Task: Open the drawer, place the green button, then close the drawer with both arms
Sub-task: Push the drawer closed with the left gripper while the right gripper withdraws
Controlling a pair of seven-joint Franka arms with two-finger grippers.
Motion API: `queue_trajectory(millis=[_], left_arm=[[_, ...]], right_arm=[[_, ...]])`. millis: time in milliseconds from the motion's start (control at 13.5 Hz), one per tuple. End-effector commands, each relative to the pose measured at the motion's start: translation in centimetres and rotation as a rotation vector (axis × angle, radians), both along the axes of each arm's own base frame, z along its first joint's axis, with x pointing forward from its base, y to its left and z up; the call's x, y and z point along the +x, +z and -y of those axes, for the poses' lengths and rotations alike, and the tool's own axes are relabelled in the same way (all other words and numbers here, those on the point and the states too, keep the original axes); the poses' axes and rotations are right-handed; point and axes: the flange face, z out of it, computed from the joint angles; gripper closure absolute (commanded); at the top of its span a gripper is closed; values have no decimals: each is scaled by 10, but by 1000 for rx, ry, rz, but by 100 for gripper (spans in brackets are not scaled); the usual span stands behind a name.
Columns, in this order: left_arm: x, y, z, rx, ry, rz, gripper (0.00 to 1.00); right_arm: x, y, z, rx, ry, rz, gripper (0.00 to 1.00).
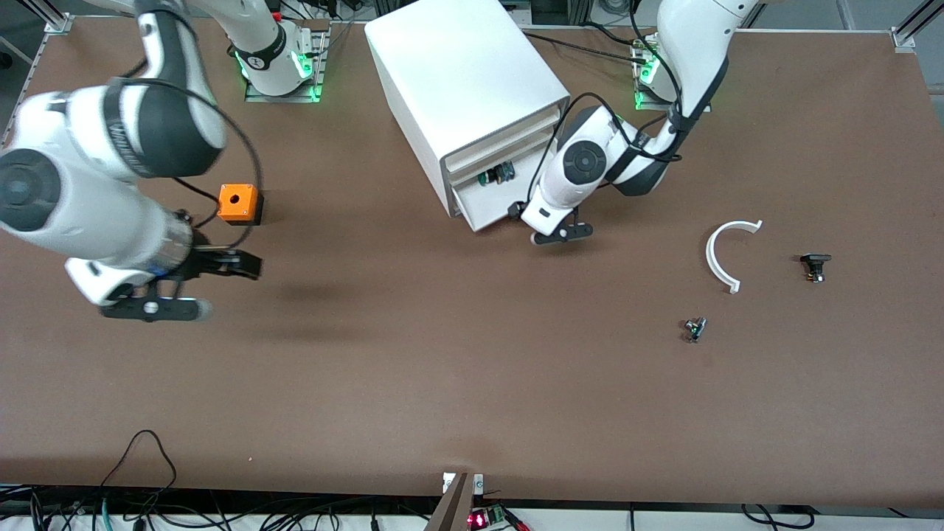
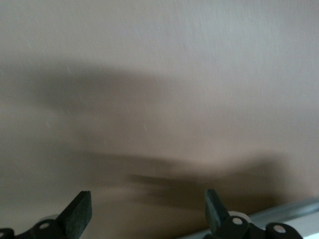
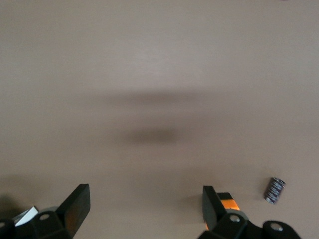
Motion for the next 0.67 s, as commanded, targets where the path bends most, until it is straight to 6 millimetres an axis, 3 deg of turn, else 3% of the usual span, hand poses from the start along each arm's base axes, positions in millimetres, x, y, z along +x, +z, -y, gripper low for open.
queue_trajectory(millis=[0,148,370,593], left_arm=[[-17,13,-5,25,-14,-27,0],[-33,18,6,31,-53,-48,0],[-53,23,16,34,-94,-56,0],[-54,21,14,37,-93,-61,0]], right_arm=[[-18,27,58,46,-27,6,0],[-27,40,93,64,30,6,0],[-50,75,114,49,20,1,0],[-77,106,147,21,-19,-37,0]])
